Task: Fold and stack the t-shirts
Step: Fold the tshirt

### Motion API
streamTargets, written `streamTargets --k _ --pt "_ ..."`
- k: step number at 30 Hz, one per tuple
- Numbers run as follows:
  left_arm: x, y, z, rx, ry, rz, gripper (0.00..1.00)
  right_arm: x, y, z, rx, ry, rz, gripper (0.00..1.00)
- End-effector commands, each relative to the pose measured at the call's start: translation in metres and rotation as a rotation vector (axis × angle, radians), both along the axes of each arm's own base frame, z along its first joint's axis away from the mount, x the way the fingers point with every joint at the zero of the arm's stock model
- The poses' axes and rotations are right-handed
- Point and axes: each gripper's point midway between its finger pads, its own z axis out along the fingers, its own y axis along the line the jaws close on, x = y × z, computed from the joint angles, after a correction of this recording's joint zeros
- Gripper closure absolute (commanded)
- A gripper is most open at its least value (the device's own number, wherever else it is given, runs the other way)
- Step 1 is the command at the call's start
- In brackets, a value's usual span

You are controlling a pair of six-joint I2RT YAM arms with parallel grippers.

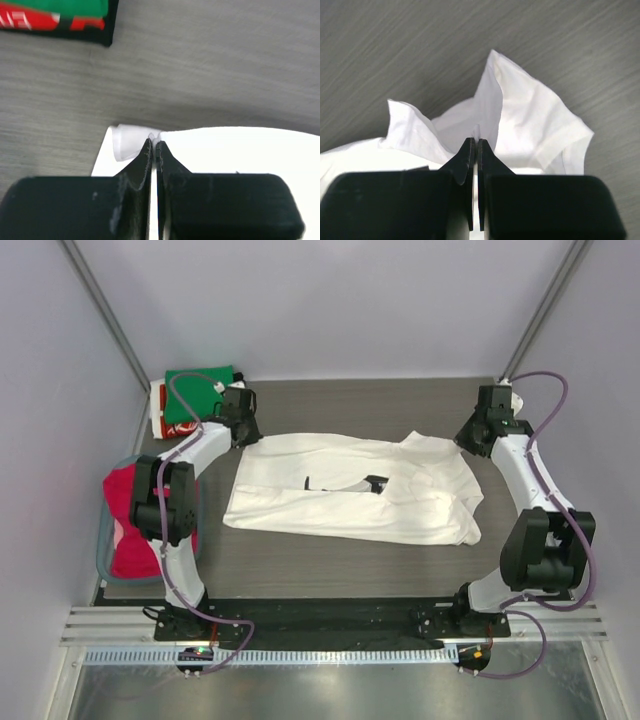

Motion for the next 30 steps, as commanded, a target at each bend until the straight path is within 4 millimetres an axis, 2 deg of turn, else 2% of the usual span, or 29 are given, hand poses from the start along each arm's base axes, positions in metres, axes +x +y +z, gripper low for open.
streamTargets --k 1,2,3,4,5,6,7,8,10,11,12,14,20,23,24,25,26,27,28,29,30 --pt "0.006 0.004 0.036 0.007 -0.148 -0.004 1.00 -0.018 0.003 0.028 -0.011 -0.088 0.020 0.99" --pt "0.000 0.007 0.029 0.017 -0.137 0.000 1.00 -0.028 0.002 0.016 -0.011 -0.063 0.006 0.99" --pt "-0.001 0.009 0.035 0.016 -0.161 0.004 1.00 -0.037 0.001 0.023 -0.016 -0.088 -0.004 0.99" --pt "-0.003 0.010 0.036 0.018 -0.169 0.005 1.00 -0.050 0.001 0.010 -0.011 -0.059 -0.013 0.99" --pt "-0.012 0.012 0.026 0.024 -0.153 0.004 1.00 -0.056 0.000 0.007 -0.009 -0.060 -0.031 0.99" --pt "-0.014 0.015 0.026 0.026 -0.162 0.011 1.00 -0.063 0.000 0.006 -0.006 -0.065 -0.045 0.99" --pt "-0.015 0.015 0.036 0.022 -0.199 0.015 1.00 -0.076 0.000 -0.002 -0.006 -0.058 -0.058 0.99" --pt "-0.025 0.018 0.022 0.029 -0.176 0.017 1.00 -0.082 -0.001 -0.004 -0.007 -0.060 -0.069 0.99" --pt "-0.028 0.022 0.028 0.031 -0.216 0.028 1.00 -0.094 -0.006 -0.013 -0.010 -0.056 -0.116 0.99" --pt "-0.031 0.024 0.026 0.040 -0.219 0.035 1.00 -0.107 -0.007 -0.022 -0.010 -0.046 -0.132 0.99" --pt "-0.040 0.028 0.015 0.050 -0.201 0.039 1.00 -0.111 -0.008 -0.027 -0.009 -0.046 -0.157 0.99" --pt "-0.042 0.031 0.019 0.060 -0.232 0.049 1.00 -0.126 -0.009 -0.041 -0.003 -0.029 -0.186 0.99" --pt "-0.058 0.040 -0.002 0.085 -0.180 0.069 0.91 -0.151 -0.013 -0.077 0.045 0.018 -0.295 0.99" --pt "-0.070 0.052 -0.009 0.099 -0.136 0.124 0.88 -0.160 -0.013 -0.087 0.080 0.015 -0.337 0.99" --pt "-0.075 0.056 -0.010 0.096 -0.121 0.147 0.83 -0.162 -0.013 -0.088 0.085 0.008 -0.345 0.99" --pt "-0.077 0.063 -0.009 0.078 -0.117 0.189 0.80 -0.164 -0.014 -0.082 0.091 -0.024 -0.356 0.95" --pt "-0.082 0.066 -0.013 0.069 -0.105 0.197 0.65 -0.166 -0.014 -0.084 0.099 -0.033 -0.365 0.86" --pt "-0.085 0.069 -0.009 0.063 -0.114 0.211 0.48 -0.168 -0.015 -0.081 0.103 -0.052 -0.372 0.81" --pt "-0.087 0.074 -0.004 0.052 -0.130 0.237 0.41 -0.167 -0.016 -0.072 0.104 -0.095 -0.373 0.69" --pt "-0.089 0.077 -0.001 0.052 -0.140 0.245 0.36 -0.166 -0.016 -0.067 0.108 -0.122 -0.374 0.46" --pt "-0.094 0.080 -0.002 0.054 -0.141 0.253 0.29 -0.164 -0.015 -0.061 0.116 -0.150 -0.377 0.40"
